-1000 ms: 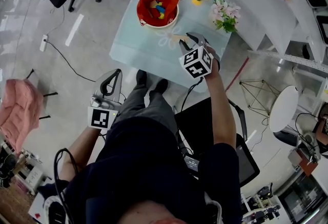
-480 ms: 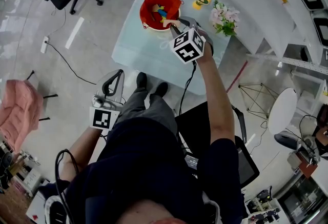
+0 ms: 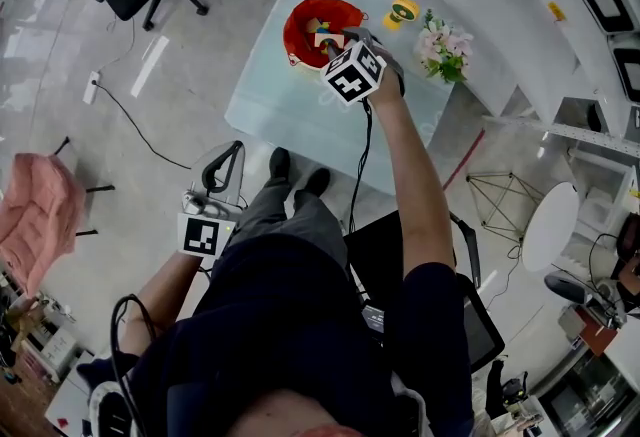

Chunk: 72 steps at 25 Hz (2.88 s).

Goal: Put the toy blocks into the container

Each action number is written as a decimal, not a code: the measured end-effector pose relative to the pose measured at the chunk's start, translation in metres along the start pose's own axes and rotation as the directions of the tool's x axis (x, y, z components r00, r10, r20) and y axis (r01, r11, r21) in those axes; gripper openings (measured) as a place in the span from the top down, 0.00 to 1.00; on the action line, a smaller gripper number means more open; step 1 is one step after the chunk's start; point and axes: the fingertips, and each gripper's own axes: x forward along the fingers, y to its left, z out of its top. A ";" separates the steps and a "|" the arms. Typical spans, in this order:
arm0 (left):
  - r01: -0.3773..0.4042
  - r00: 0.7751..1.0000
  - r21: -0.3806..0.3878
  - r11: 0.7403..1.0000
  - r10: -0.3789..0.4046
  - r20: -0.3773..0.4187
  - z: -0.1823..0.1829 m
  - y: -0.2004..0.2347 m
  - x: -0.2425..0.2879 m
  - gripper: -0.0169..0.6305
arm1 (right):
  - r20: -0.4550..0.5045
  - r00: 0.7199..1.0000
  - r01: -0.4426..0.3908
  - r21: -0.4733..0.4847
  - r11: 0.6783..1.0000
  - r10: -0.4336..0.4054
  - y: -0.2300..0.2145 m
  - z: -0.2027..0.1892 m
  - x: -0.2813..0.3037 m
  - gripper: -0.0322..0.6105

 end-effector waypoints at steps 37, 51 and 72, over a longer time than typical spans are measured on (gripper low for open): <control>-0.003 1.000 0.010 1.000 0.003 0.013 0.001 0.007 -0.010 0.97 | 0.178 0.977 0.109 0.046 0.993 -0.115 -0.004 0.021 0.013 0.47; 0.044 0.998 0.038 0.998 -0.045 0.045 0.011 -0.007 0.004 0.97 | 0.360 0.908 0.102 0.310 0.945 -0.215 -0.005 0.012 -0.072 0.54; 0.076 0.992 0.059 0.995 -0.082 0.096 0.029 -0.026 0.015 0.97 | 0.465 0.775 0.176 0.492 0.853 -0.428 0.016 -0.028 -0.186 0.95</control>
